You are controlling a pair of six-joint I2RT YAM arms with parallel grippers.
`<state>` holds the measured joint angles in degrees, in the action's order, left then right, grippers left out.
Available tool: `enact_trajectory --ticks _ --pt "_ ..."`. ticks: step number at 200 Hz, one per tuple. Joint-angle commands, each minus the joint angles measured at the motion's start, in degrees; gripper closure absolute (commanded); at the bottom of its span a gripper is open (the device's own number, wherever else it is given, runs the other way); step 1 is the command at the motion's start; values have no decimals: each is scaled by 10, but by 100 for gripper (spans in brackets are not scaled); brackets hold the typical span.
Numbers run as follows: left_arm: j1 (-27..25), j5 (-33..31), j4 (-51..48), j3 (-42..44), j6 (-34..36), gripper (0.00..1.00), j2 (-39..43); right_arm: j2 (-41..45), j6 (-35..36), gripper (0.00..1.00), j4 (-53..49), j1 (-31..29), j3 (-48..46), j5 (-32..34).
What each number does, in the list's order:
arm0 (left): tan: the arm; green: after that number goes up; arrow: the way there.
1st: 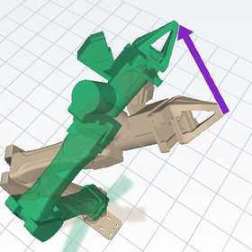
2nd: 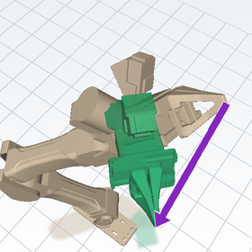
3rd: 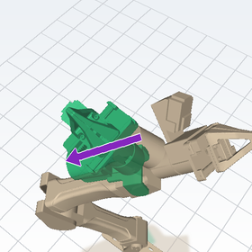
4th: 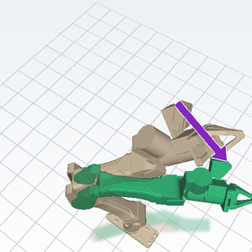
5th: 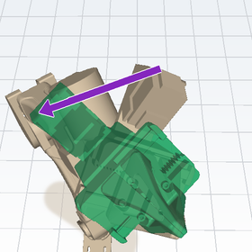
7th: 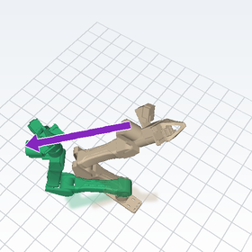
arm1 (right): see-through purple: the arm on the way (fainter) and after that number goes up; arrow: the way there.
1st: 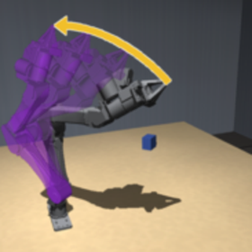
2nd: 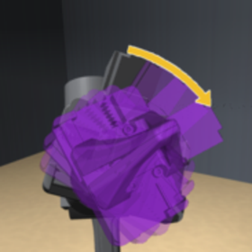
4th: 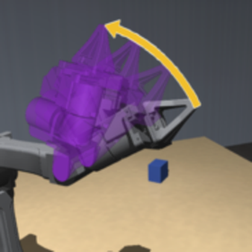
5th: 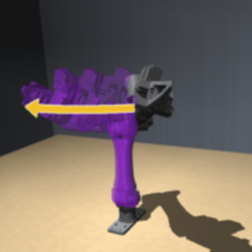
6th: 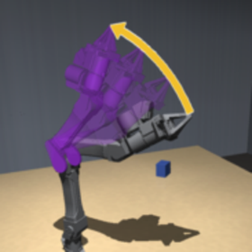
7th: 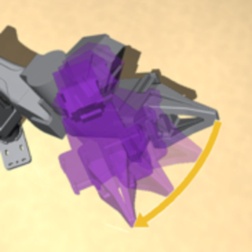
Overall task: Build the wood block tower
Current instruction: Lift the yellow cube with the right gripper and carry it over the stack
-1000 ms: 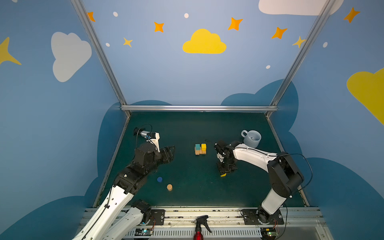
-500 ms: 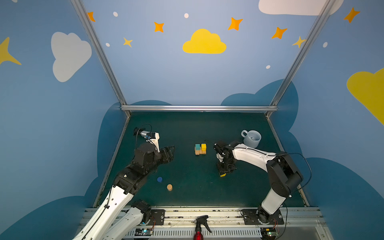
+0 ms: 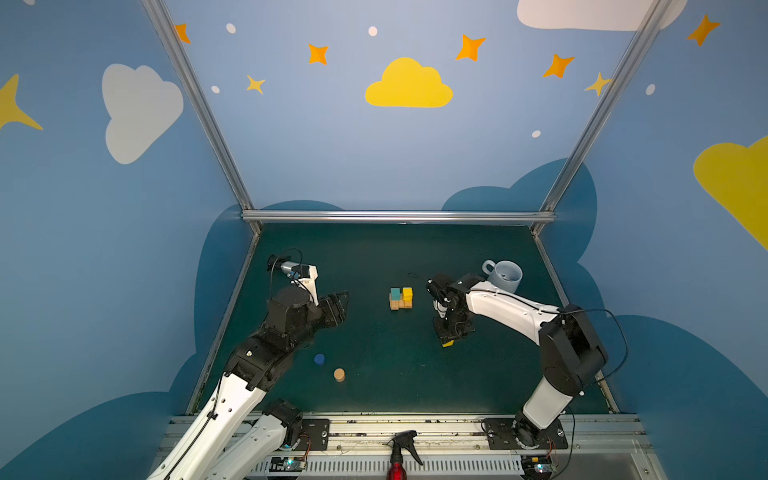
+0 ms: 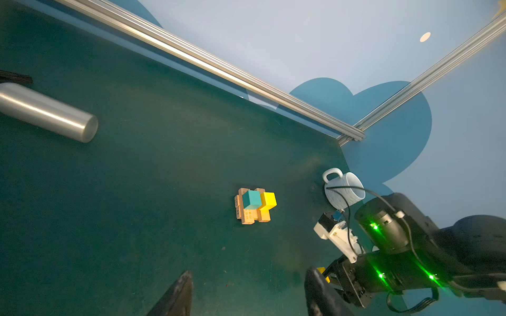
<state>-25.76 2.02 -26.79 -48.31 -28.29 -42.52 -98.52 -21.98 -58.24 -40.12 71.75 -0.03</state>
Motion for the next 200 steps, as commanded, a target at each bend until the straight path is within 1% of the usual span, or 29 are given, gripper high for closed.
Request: enact_trajectory --ticks 1,42,153,171,200 --pt "2 -9 3 9 3 35 5 9 8 85 -65 -3 67 23" --pt "2 -11 1 1 7 34 1 -65 15 85 -139 -2 231 27" --pt "3 -31 -13 -20 21 32 -1 -342 -2 87 -276 -10 682 -14" --pt "3 -36 -17 -22 26 32 -1 -372 -6 87 -286 -11 722 -21" --pt "3 -42 -19 -23 28 31 1 -389 -18 87 -281 -11 729 -24"
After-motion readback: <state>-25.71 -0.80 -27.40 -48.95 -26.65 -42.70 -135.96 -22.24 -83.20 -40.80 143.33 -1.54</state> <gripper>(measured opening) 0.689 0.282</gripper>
